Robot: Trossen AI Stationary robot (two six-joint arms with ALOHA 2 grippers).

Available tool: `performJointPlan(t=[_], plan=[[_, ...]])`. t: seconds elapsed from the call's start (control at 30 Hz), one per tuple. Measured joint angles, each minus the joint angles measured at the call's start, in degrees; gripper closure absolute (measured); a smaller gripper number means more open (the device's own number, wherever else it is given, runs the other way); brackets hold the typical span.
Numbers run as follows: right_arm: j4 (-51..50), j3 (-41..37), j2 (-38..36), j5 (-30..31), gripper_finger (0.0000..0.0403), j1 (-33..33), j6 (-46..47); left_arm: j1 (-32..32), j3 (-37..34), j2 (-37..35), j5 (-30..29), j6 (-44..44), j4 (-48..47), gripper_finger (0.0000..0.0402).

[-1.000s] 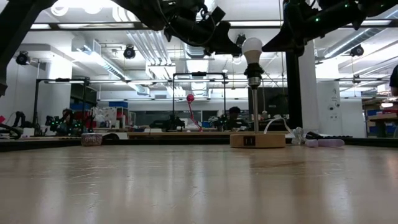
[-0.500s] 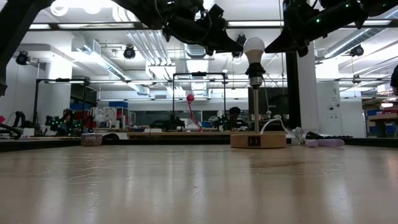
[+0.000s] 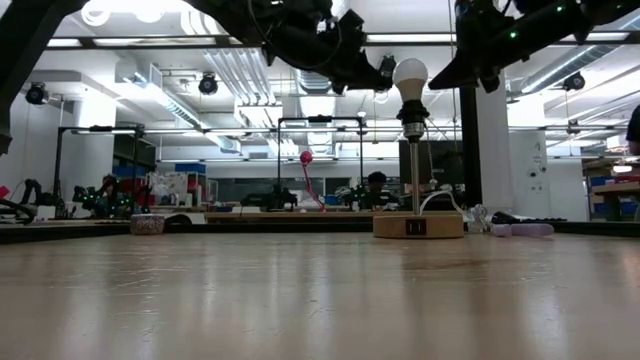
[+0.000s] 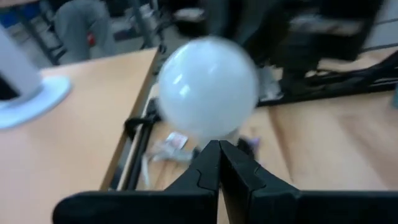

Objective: Screw lightbulb
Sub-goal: Remove the lightbulb from the lamp

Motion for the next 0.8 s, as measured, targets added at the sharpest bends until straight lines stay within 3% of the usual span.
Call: performJointPlan(t=[0.2,0.37,0.8], plan=[[-4.9,0.0,-4.6,-2.7,0.0390,0.0,0.7,0.0,0.0,-0.6,-3.2,-0.2,-0.9,0.0402],[-2.2,0.0,-6.1,-6.7,0.0390,0.0,-0.1,-0.1,0.0,-0.4,-4.4,-0.2,4.1,0.0402],[3.8,0.0,0.9,-6.1,0.0390,0.0,-0.6,-1.6,0.0,-0.2,-5.1,0.0,4.2,0.0402]])
